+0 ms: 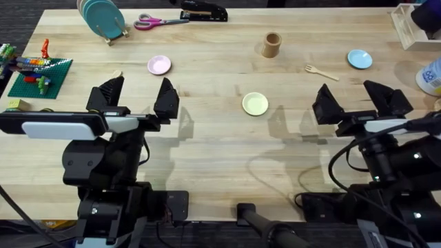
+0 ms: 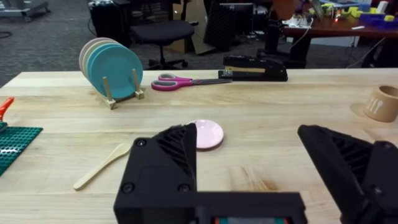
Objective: Pick up a utensil and set it on the pink plate, then put the other utensil in the container.
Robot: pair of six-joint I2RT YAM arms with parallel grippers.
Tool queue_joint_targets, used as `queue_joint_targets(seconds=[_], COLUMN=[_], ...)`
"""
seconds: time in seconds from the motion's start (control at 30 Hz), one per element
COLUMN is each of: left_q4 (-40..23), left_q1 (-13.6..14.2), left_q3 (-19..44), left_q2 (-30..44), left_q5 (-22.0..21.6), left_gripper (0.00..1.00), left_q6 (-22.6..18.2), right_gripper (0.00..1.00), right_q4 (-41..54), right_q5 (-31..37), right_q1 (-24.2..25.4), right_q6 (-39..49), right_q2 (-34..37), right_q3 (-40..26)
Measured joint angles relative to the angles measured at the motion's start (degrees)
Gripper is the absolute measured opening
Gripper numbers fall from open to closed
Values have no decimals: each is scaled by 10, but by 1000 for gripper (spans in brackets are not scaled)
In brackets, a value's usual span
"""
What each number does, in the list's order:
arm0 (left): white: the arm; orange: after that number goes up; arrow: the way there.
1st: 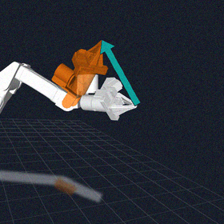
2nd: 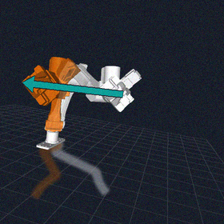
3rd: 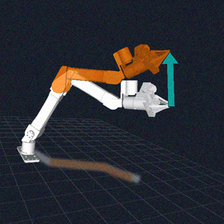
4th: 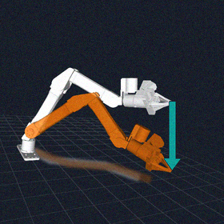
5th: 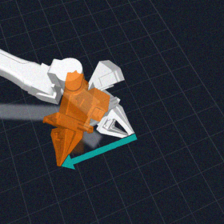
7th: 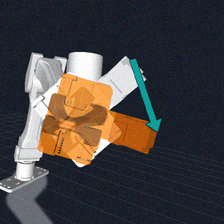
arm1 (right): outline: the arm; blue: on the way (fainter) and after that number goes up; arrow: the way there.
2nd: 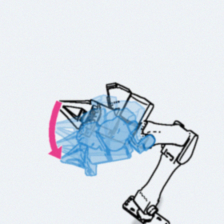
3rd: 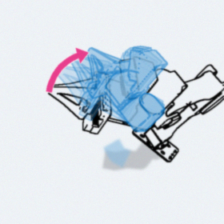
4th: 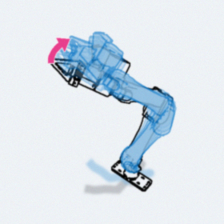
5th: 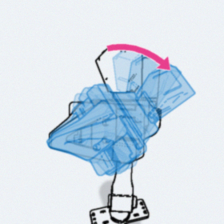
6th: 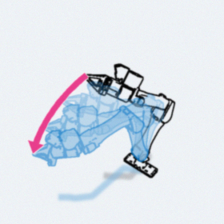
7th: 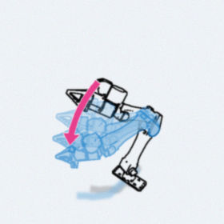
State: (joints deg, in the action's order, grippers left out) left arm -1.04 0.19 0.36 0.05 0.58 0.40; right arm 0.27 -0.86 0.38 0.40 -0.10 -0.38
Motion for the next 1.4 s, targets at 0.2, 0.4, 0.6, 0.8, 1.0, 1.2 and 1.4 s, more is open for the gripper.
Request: queue_joint_targets(seconds=[0.2, 0.4, 0.6, 0.8, 1.0, 1.2, 1.4], left_q4=[0, 15, -21, -140, -210, -345, -487], left_q1=[0, 0, 0, 0, 0, 0, 0], left_q3=[0, 0, 14, 130, 275, 426, 565], left_q2=[0, 0, 0, 26, 112, 243, 369], left_q5=[0, 0, 3, 5, 5, 5, 5], left_gripper=[993, 993, 993, 993, 992, 992, 992], left_q6=[0, 0, 0, 0, -4, -32, -44], right_gripper=[997, 997, 997, 997, 996, 998, 997], right_q4=[0, -2, -17, 20, 114, 254, 389], right_q5=[0, 0, 0, 0, 0, 0, 0], right_q1=[0, 0, 0, 0, 0, 0, 0], right_q6=[0, 0, 0, 0, 0, 3, 16], right_q2=[0, 0, 0, 15, 91, 214, 346], right_q3=[0, 0, -1, -65, -210, -361, -497])
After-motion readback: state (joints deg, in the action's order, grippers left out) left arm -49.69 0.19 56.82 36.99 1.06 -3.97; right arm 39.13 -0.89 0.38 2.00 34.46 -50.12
